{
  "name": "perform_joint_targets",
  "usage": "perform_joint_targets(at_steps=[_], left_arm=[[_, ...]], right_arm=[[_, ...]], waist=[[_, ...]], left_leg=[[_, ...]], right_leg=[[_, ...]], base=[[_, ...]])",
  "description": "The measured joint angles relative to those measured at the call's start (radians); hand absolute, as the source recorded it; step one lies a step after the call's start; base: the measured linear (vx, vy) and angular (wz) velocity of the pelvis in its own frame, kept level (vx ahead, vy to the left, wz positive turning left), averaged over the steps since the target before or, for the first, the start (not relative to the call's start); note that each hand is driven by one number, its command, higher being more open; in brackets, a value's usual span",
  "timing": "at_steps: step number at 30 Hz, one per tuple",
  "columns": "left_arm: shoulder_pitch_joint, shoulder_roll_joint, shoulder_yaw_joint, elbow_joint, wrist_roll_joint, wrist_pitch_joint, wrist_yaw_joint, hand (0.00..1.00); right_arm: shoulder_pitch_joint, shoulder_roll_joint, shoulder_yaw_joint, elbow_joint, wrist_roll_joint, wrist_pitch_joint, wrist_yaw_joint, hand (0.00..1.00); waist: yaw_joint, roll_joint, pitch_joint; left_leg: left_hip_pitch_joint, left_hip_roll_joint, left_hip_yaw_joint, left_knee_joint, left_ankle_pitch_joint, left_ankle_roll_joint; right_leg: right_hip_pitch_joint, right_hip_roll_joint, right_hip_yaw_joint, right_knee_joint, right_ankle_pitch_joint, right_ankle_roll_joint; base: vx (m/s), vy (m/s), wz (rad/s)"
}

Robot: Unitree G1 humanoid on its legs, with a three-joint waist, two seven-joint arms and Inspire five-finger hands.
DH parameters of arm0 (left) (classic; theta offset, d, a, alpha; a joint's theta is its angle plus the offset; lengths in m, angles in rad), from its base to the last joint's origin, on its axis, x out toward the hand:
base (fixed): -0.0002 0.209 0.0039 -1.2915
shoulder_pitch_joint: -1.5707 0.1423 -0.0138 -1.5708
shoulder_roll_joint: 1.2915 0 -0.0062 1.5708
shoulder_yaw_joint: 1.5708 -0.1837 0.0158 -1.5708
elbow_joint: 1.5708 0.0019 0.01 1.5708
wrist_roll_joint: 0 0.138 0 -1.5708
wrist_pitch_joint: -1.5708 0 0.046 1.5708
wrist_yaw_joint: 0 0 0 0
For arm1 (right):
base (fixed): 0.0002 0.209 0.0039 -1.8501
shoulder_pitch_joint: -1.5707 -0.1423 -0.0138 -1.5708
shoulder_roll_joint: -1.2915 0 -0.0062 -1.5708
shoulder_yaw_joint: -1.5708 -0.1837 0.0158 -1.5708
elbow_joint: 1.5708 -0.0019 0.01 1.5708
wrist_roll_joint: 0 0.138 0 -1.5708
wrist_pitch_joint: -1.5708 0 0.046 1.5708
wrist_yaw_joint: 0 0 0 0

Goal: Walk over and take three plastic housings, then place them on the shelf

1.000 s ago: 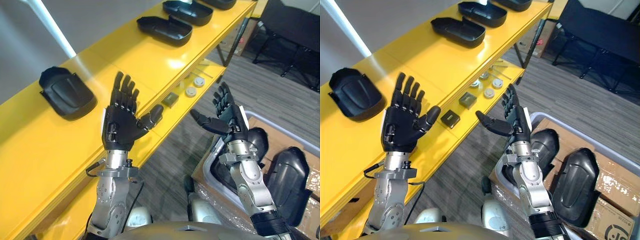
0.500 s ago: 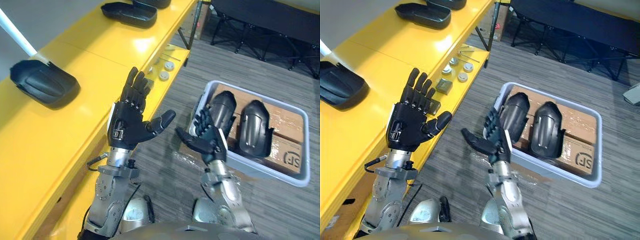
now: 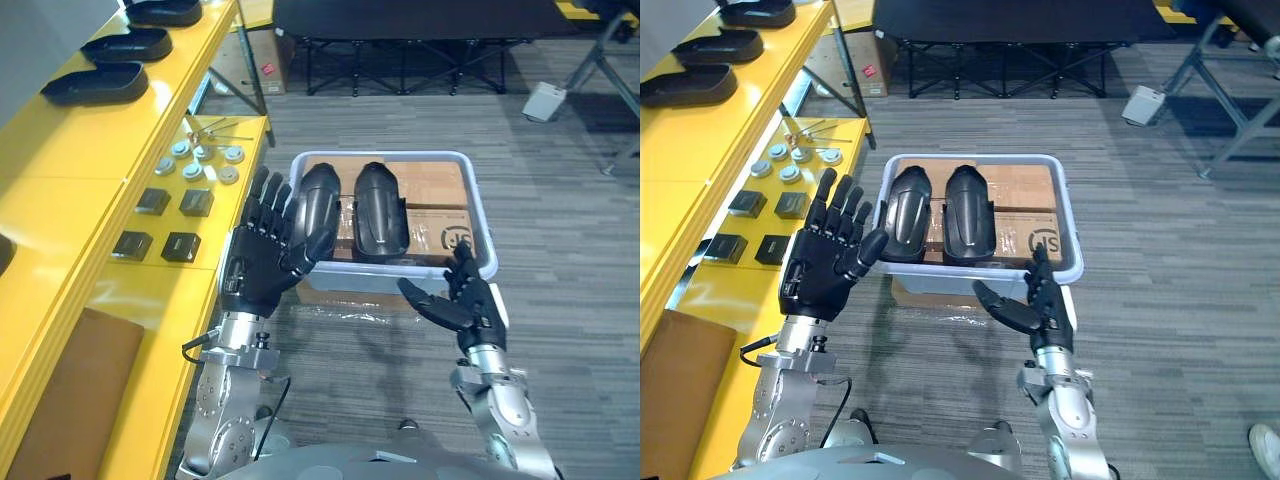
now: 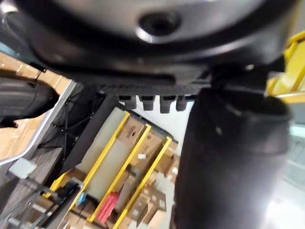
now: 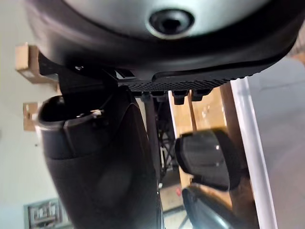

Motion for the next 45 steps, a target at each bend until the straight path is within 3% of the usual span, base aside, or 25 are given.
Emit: perform_joint_targets(at_steps=[2,5,8,10,13,17,22,26,33,37,42,45], left_arm=[[0.009,0.005,0.0,0.0,-0.023,0.012,-0.035,1.0],[0.009,0.036,0.012,0.002,-0.036,0.033,-0.08,1.0],[-0.017,0.073,0.021,0.006,0.012,0.035,-0.1,1.0],[-0.048,0.086,0.022,0.024,0.054,0.036,-0.1,1.0],[-0.104,0.095,0.018,0.047,0.053,0.045,-0.101,1.0],[-0.13,0.097,0.001,0.072,0.053,0.056,-0.11,1.0],[-0.183,0.096,-0.041,0.201,0.053,0.058,-0.121,1.0],[-0.242,0.092,-0.063,0.282,0.049,0.058,-0.105,1.0],[-0.299,0.064,-0.084,0.361,0.027,0.058,-0.078,1.0],[-0.312,0.06,-0.1,0.4,-0.032,0.064,-0.068,1.0],[-0.311,0.051,-0.113,0.418,-0.045,0.072,-0.074,1.0],[-0.315,0.035,-0.138,0.447,-0.073,0.071,-0.085,1.0]], right_arm=[[-0.001,0.006,-0.005,0.003,0.0,0.0,-0.022,1.0],[-0.083,0.007,-0.002,0.047,-0.05,0.001,-0.065,1.0],[-0.292,-0.021,-0.074,0.186,-0.043,0.017,-0.118,1.0],[-0.419,-0.086,-0.109,0.281,-0.037,0.049,-0.162,1.0],[-0.628,-0.201,-0.135,0.431,0.01,0.088,-0.223,1.0],[-0.844,-0.338,-0.141,0.606,0.097,0.119,-0.235,1.0],[-1.015,-0.443,-0.068,0.802,0.138,0.132,-0.222,1.0],[-1.136,-0.494,-0.001,0.879,0.138,0.144,-0.183,1.0],[-1.283,-0.572,0.079,0.95,0.135,0.169,-0.142,1.0],[-1.344,-0.601,0.107,0.952,0.124,0.196,-0.141,1.0],[-1.409,-0.611,0.146,1.01,0.119,0.298,-0.153,1.0],[-1.433,-0.642,0.186,1.056,0.113,0.323,-0.152,1.0]], waist=[[0.003,-0.009,-0.002],[0.027,-0.044,0.009],[0.029,-0.074,0.021],[0.034,-0.076,0.041],[0.052,-0.067,0.123],[0.068,-0.048,0.191],[0.089,-0.015,0.219],[0.112,0.021,0.253],[0.149,0.093,0.304],[0.161,0.105,0.311],[0.176,0.119,0.318],[0.193,0.135,0.321]], left_leg=[[0.001,-0.021,-0.012,-0.017,0.005,-0.006],[-0.005,-0.049,-0.023,-0.033,0.01,-0.014],[-0.087,-0.066,-0.062,-0.046,0.042,-0.012],[-0.125,-0.075,-0.082,-0.053,0.074,-0.008],[-0.148,-0.078,-0.092,-0.05,0.085,-0.004],[-0.212,-0.087,-0.127,-0.041,0.105,0.003],[-0.294,-0.085,-0.156,0.04,0.079,0.015],[-0.352,-0.086,-0.176,0.114,0.034,0.02],[-0.417,-0.107,-0.227,0.167,0.03,0.028],[-0.448,-0.117,-0.25,0.178,0.041,0.032],[-0.454,-0.125,-0.254,0.179,0.047,0.036],[-0.464,-0.132,-0.255,0.175,0.054,0.038]], right_leg=[[-0.014,-0.013,0.004,0.001,0.012,0.005],[-0.048,-0.029,0.027,-0.005,0.036,0.009],[-0.116,-0.03,0.027,-0.04,0.088,0.006],[-0.138,-0.03,0.024,-0.056,0.115,0.005],[-0.151,-0.03,0.023,-0.075,0.145,0.005],[-0.2,-0.029,0.02,-0.082,0.175,0.004],[-0.237,-0.029,-0.005,-0.079,0.205,-0.002],[-0.27,-0.034,-0.019,-0.059,0.214,-0.006],[-0.314,-0.046,-0.037,-0.023,0.213,-0.006],[-0.344,-0.05,-0.043,-0.01,0.212,-0.006],[-0.358,-0.062,-0.056,0.021,0.204,-0.01],[-0.379,-0.073,-0.059,0.044,0.19,-0.006]], base=[[-0.14,0.071,-0.14],[-0.17,0.072,-0.22],[-0.13,0.025,0.02],[-0.1,0.018,0.12],[-0.11,0.016,0.02],[-0.07,0.014,0.04],[-0.04,0.022,0.07],[-0.09,0.04,-0.02],[-0.08,0.019,0.05],[-0.04,-0.001,0.02],[-0.02,0.001,0.05],[-0.02,-0.006,0.04]])
